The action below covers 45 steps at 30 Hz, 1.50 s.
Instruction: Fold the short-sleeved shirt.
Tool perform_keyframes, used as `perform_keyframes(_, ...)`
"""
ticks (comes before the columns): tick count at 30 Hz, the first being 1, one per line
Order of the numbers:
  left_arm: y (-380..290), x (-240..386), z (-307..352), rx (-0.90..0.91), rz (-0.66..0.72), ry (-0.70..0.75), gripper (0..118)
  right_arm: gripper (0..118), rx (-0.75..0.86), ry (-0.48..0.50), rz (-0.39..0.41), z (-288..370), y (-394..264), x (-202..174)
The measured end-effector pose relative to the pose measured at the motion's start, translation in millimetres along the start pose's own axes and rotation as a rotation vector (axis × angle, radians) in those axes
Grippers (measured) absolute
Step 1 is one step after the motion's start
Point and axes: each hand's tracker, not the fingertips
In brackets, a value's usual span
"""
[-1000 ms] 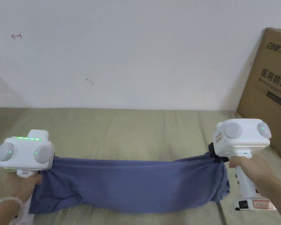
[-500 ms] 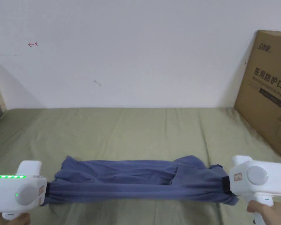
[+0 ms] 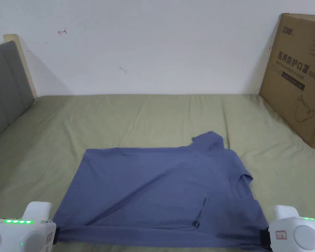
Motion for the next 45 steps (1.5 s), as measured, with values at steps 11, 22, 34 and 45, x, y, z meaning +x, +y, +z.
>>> perform_keyframes(11,-11,-6,-3,-0.005,0.064,-0.033,99,49,0.011,-0.009,-0.044,2,-11,-1)
perform_keyframes(22,-18,-3,64,0.106,0.122,-0.234,14,50,0.136,0.004,-0.013,50,-12,-10)
perform_keyframes(34,-60,3,57,0.017,0.112,-0.182,46,0,0.061,0.061,-0.017,23,-47,-24)
perform_keyframes(45,-13,-21,26,0.057,0.233,-0.154,92,0,0.03,0.091,-0.095,11,-35,-22)
